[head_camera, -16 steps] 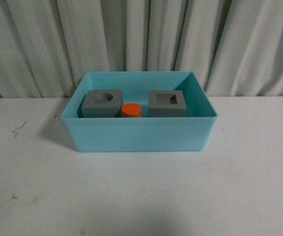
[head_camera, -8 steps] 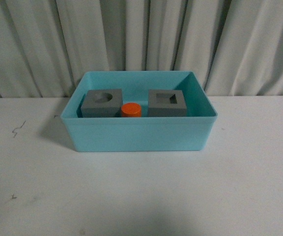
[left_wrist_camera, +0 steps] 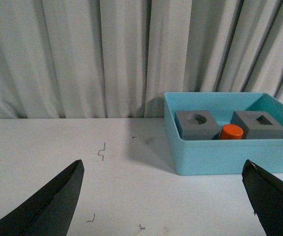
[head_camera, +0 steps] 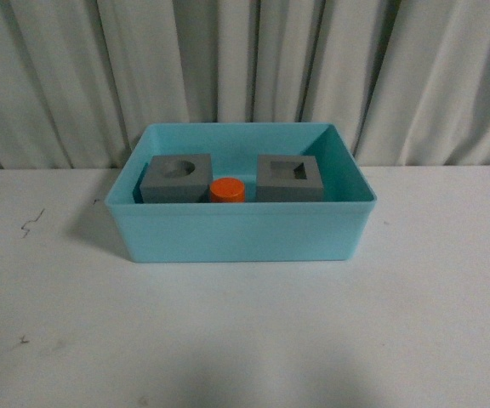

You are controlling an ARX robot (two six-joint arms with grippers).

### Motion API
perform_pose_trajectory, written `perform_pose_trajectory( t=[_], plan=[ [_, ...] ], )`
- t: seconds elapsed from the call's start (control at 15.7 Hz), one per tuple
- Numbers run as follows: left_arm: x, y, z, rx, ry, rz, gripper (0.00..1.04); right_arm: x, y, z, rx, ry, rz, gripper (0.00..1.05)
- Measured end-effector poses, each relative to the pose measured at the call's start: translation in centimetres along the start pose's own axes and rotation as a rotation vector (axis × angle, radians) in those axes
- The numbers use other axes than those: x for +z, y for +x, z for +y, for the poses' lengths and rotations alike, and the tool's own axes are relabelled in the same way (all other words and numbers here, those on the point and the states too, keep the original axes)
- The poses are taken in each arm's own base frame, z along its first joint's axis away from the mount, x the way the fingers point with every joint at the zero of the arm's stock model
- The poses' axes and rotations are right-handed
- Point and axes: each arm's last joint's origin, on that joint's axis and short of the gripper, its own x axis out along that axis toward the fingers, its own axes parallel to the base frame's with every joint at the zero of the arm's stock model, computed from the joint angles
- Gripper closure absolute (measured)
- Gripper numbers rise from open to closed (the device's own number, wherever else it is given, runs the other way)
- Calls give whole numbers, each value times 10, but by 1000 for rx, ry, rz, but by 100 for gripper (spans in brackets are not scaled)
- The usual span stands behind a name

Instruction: Place gray and orange parts in blue box

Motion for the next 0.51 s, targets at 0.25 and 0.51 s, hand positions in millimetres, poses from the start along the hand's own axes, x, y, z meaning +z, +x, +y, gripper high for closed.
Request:
perform_pose_trajectory(
  t=[0.25,0.51],
  plan=[
    [0,0,0,0,0,0,7,0,0,0,0,0,0,6],
    [0,0,0,0,0,0,7,0,0,0,0,0,0,6]
  ],
)
